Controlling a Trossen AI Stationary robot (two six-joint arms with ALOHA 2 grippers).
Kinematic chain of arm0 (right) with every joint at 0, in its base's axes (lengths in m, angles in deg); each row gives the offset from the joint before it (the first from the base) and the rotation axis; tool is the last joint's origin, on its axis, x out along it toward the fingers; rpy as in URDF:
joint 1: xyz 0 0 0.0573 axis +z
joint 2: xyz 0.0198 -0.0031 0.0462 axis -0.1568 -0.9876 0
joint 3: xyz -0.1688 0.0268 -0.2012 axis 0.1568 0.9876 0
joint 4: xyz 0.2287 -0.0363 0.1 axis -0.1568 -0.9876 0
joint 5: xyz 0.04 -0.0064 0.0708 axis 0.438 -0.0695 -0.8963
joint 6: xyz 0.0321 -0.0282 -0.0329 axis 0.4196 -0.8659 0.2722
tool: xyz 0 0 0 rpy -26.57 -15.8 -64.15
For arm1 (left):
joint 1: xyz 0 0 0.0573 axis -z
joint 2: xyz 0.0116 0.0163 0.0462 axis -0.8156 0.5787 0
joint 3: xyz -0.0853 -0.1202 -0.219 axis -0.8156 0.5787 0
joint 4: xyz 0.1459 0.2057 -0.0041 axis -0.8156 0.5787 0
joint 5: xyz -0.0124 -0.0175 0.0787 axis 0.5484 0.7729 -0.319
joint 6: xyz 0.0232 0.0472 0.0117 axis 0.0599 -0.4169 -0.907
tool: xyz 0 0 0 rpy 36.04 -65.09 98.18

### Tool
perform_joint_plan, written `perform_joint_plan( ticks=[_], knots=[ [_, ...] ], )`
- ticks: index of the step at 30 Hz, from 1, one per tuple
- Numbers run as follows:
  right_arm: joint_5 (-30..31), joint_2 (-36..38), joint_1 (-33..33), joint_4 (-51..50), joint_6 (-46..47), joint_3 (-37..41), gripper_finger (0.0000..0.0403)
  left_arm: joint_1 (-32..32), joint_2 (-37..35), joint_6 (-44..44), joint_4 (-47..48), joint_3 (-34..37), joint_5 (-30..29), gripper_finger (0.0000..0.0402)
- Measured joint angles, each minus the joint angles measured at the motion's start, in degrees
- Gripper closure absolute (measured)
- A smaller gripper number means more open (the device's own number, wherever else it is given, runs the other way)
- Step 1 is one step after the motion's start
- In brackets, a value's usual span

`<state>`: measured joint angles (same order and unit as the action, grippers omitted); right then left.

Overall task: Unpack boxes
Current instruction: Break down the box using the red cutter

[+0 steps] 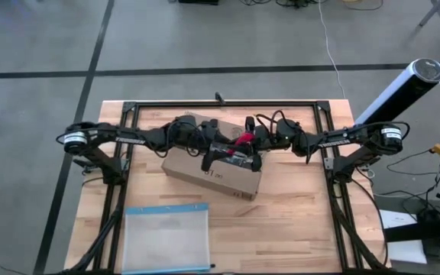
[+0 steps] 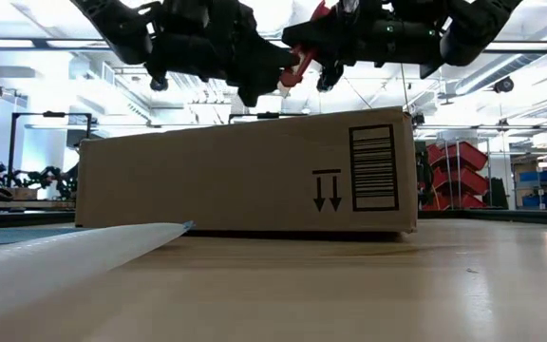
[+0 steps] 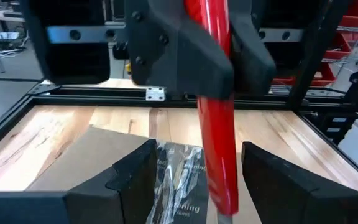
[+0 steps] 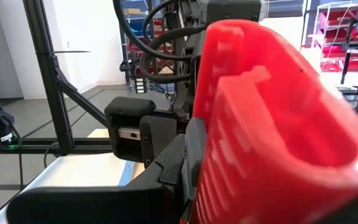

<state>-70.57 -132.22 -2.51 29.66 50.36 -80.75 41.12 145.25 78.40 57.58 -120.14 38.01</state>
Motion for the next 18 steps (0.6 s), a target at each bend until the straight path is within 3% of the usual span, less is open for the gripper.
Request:
perform_joint_plan(
  ticks=[7,16,18],
  knots=[
    [0.0,0.0,0.0,-0.6,-0.1,0.0,0.0373,0.0,1.3,0.0,0.0,-0.4,0.1,0.0223],
    [1.3,0.0,-0.1,-0.7,-0.4,0.0,0.0373,0.0,1.2,0.2,0.1,-0.4,-0.1,0.0376],
    [1.6,0.0,-0.1,-0.8,-0.3,0.0,0.0373,0.0,1.2,0.3,0.3,-0.4,-0.5,0.0382]
  ],
)
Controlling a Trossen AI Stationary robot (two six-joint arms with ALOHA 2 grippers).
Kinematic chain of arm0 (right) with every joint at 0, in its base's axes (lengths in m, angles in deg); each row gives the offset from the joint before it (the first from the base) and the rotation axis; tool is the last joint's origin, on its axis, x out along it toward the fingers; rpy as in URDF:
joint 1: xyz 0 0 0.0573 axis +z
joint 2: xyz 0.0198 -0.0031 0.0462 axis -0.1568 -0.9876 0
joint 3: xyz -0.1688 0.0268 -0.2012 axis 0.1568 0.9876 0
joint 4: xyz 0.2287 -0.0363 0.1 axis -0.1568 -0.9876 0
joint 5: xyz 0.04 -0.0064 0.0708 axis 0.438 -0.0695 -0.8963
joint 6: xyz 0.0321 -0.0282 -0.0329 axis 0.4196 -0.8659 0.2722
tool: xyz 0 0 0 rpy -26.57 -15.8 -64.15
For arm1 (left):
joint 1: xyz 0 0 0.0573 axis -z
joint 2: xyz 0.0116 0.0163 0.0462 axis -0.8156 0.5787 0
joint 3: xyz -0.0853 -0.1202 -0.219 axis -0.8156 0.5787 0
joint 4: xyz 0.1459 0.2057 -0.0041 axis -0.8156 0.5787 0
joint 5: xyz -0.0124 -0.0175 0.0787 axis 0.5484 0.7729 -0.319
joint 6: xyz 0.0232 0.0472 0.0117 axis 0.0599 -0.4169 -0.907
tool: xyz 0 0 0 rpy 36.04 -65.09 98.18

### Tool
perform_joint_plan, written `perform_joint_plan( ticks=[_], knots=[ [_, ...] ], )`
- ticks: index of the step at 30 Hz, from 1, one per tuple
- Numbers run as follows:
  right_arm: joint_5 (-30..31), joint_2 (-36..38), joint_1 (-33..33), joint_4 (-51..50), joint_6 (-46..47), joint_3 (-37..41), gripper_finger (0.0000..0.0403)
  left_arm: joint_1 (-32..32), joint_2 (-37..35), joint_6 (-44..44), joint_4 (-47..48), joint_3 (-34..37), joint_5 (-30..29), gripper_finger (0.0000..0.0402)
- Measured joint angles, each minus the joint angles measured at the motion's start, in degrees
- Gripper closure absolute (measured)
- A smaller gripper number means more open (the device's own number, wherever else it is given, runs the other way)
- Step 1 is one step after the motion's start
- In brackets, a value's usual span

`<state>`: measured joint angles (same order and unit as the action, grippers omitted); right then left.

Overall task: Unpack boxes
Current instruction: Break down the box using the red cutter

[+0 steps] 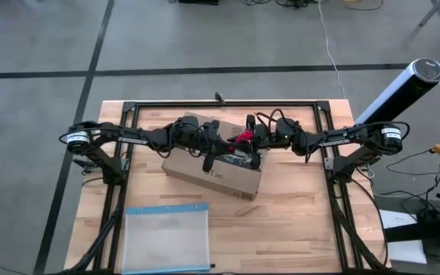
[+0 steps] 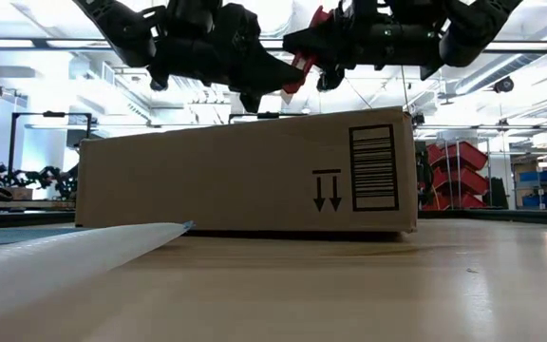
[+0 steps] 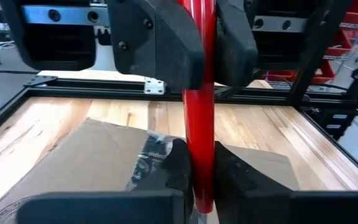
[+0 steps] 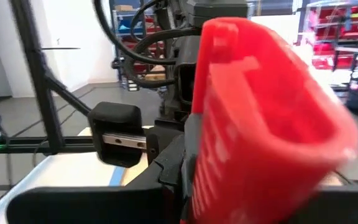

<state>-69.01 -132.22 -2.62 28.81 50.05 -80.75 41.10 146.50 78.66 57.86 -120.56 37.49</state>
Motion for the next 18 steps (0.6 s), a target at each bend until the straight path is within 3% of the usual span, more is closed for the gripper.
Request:
perform_joint_plan(
  ticks=[9,18],
  knots=[
    [-1.8,0.0,0.1,-0.4,0.2,0.0,0.0332,0.0,-0.1,-1.6,1.9,0.0,0.7,0.0383],
    [-1.8,0.7,0.1,-2.4,-1.9,0.0,0.0333,0.0,-0.6,-2.3,5.5,0.0,-0.2,0.0385]
  ],
)
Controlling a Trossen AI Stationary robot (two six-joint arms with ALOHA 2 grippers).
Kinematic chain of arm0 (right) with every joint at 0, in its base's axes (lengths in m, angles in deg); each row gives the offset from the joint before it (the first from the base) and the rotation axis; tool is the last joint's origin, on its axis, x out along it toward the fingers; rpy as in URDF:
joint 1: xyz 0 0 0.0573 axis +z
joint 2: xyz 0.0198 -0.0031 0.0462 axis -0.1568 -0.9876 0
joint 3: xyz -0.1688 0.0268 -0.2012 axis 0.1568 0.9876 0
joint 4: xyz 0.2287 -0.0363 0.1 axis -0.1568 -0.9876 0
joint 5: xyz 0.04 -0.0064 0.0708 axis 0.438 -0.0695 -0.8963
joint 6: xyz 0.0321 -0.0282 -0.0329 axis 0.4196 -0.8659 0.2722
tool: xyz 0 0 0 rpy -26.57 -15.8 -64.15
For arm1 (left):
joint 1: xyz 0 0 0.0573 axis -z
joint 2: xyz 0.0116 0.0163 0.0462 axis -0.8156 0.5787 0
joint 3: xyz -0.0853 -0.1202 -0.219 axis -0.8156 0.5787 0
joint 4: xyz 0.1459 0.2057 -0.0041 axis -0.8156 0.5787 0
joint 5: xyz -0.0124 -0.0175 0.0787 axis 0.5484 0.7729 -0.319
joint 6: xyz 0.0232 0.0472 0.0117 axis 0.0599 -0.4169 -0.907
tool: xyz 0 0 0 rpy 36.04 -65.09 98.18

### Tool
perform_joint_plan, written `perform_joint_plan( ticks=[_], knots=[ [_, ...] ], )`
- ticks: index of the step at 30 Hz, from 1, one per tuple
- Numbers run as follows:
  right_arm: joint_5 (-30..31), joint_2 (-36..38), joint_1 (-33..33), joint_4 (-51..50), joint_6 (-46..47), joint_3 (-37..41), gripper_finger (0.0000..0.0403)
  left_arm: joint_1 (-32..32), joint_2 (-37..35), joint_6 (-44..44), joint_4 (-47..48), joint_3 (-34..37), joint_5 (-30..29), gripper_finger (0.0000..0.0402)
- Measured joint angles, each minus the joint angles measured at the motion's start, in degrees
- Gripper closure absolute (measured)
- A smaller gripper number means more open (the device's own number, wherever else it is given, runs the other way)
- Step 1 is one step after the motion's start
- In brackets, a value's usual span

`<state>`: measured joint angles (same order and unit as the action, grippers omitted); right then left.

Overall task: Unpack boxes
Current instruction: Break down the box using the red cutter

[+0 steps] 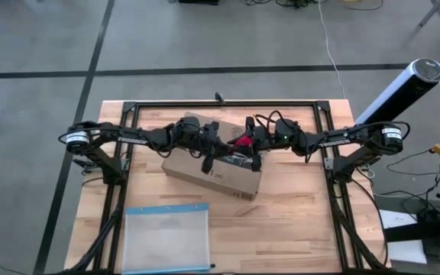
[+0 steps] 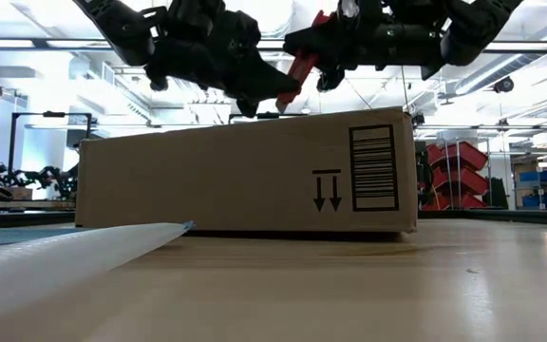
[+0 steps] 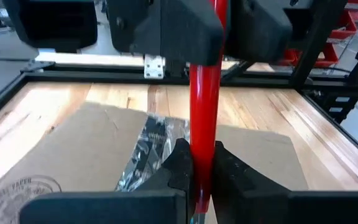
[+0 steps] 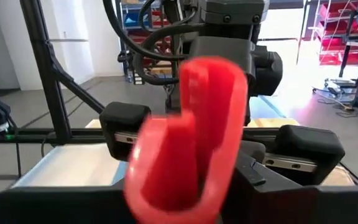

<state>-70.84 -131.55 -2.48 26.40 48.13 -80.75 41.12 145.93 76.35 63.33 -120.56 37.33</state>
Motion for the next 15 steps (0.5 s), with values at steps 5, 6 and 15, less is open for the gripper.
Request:
perform_joint_plan(
  ticks=[5,6,15],
  knots=[
    [-2.9,0.4,0.2,0.0,-1.3,0.0,0.0319,0.0,-1.8,-0.4,2.8,0.0,1.0,0.0385],
    [-3.5,0.7,0.3,0.0,-1.4,0.0,0.0313,0.0,-2.2,-0.4,3.1,0.0,1.5,0.0385],
    [-7.3,1.0,1.4,0.0,-3.3,-0.1,0.0242,0.0,-4.5,0.0,3.8,0.1,9.8,0.0385]
  ],
)
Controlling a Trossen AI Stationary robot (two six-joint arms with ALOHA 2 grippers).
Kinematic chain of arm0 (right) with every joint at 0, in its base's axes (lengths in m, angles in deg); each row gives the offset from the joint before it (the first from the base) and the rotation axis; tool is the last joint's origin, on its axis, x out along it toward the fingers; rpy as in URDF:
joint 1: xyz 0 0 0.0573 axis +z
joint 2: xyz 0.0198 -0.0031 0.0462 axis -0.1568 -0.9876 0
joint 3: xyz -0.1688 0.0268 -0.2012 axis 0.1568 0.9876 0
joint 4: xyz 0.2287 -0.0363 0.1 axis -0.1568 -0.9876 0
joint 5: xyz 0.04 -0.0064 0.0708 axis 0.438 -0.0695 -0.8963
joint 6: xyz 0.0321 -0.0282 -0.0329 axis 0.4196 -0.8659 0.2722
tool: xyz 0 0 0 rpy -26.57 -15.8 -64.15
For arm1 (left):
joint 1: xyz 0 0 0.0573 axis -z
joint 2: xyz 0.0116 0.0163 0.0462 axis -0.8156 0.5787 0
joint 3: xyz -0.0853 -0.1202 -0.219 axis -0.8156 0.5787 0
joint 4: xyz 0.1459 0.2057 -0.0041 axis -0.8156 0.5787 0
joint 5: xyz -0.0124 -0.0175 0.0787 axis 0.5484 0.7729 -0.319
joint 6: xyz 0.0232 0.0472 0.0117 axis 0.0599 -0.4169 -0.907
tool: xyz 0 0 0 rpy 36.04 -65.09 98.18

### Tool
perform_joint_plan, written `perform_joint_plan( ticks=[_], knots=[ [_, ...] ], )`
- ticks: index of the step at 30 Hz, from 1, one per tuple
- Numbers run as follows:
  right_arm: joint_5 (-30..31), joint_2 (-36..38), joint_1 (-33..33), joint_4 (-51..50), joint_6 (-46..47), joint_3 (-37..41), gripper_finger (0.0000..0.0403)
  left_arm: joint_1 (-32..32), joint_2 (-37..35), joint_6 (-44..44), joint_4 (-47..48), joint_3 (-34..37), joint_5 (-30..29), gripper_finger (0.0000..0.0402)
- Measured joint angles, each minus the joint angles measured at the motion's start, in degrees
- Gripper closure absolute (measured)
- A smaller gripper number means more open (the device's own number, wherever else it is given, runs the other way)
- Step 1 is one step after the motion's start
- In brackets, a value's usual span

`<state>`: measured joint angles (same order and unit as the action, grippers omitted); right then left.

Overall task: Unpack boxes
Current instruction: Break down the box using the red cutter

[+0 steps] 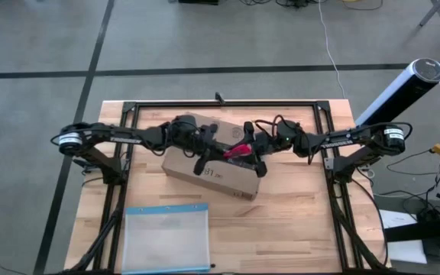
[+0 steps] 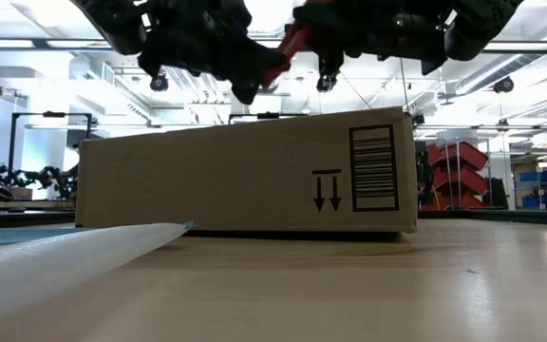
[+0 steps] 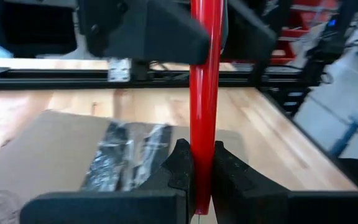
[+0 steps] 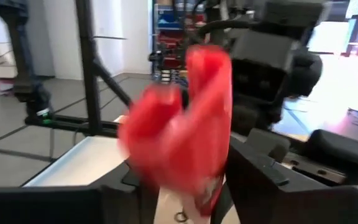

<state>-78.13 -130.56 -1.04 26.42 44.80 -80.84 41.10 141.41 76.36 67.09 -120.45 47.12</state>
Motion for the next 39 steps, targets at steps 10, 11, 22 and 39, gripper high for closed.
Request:
perform_joint_plan(
  ticks=[10,11,22,39],
  knots=[
    [-2.3,0.1,1.8,2.3,-2.9,0.0,0.0216,0.0,-1.3,1.0,-0.5,0.0,12.5,0.0385],
    [-3.1,0.1,1.9,3.2,-2.8,0.0,0.0217,0.0,-1.2,1.0,-0.5,0.0,12.9,0.0385],
    [-4.6,0.2,4.5,7.3,-1.9,-0.2,0.0220,0.0,-1.1,1.3,-6.1,0.0,18.9,0.0385],
    [3.1,0.2,4.4,4.8,-2.3,-1.3,0.0220,0.7,-0.7,-0.2,-5.8,0.0,-1.7,0.0385]
  ],
)
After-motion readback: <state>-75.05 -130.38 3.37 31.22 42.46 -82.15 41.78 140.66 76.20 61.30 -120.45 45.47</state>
